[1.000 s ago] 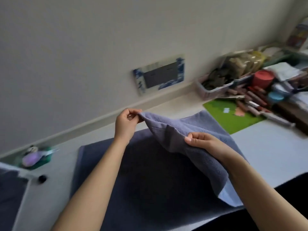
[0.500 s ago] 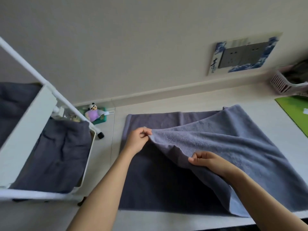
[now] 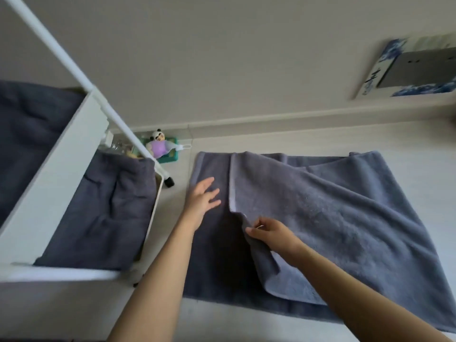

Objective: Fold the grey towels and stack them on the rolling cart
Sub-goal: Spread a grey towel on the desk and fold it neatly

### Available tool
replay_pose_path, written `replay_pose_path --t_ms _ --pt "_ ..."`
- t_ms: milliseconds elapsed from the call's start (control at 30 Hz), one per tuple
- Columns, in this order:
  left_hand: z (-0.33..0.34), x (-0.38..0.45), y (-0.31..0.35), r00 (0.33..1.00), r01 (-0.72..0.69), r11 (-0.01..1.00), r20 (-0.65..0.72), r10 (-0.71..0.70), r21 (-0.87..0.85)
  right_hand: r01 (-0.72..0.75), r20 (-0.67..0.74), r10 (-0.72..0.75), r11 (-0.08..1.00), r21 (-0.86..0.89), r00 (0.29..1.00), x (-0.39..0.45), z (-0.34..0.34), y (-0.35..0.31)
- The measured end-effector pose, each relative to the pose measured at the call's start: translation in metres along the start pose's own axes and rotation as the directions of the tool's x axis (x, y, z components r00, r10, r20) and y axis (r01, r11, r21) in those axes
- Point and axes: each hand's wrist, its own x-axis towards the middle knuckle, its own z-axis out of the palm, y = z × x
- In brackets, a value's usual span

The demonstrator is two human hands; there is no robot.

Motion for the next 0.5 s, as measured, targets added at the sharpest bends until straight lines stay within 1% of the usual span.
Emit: replay_pose_path --t_ms 67,100,200,267,300,333,367,400,433,467,500 --pt "-0.010 -0.011 -0.025 0.998 0.061 0.998 -0.025 -0.061 0.010 -0.044 0.040 0.045 0.999 -0.019 0.998 0.015 0.018 0.017" --pt "-0.013 -0.017 -0.035 0.997 0.064 0.997 -0.034 -0.063 0.040 -0.051 0.050 0.052 0.998 -0.021 0.997 0.018 0.023 0.020" --pt "-0.017 -0.038 -0.061 0.996 0.070 0.975 -0.065 -0.057 0.211 -0.026 0.047 0.024 0.999 0.035 0.999 0.018 0.035 0.016" --pt "-0.021 -0.054 -0.074 0.992 0.097 0.938 -0.109 -0.064 0.334 -0.012 0.122 0.011 1.000 0.004 0.992 0.018 0.040 0.010" --pt "-0.024 -0.062 -0.079 0.988 0.123 0.924 -0.136 -0.078 0.362 -0.023 0.186 0.032 0.998 -0.051 0.982 0.020 0.042 0.006" --pt "-0.025 -0.070 -0.081 0.983 0.151 0.918 -0.153 -0.101 0.367 -0.021 0.221 0.049 0.992 -0.126 0.974 0.025 0.042 0.004" --pt "-0.025 -0.079 -0.081 0.980 0.173 0.918 -0.158 -0.123 0.357 0.004 0.211 0.042 0.977 -0.215 0.976 0.032 0.042 0.001" --pt "-0.023 -0.085 -0.081 0.981 0.174 0.911 -0.145 -0.128 0.375 0.057 0.150 -0.010 0.948 -0.314 0.989 0.042 0.038 -0.003" --pt "-0.023 -0.089 -0.081 0.986 0.157 0.891 -0.120 -0.117 0.426 0.130 0.082 -0.105 0.895 -0.426 0.991 0.053 0.035 -0.008" --pt "-0.022 -0.094 -0.082 0.990 0.138 0.863 -0.096 -0.103 0.486 0.204 0.043 -0.215 0.814 -0.544 0.976 0.065 0.032 -0.015" --pt "-0.020 -0.097 -0.083 0.992 0.123 0.831 -0.072 -0.100 0.542 0.266 0.044 -0.311 0.723 -0.638 0.950 0.076 0.030 -0.024"
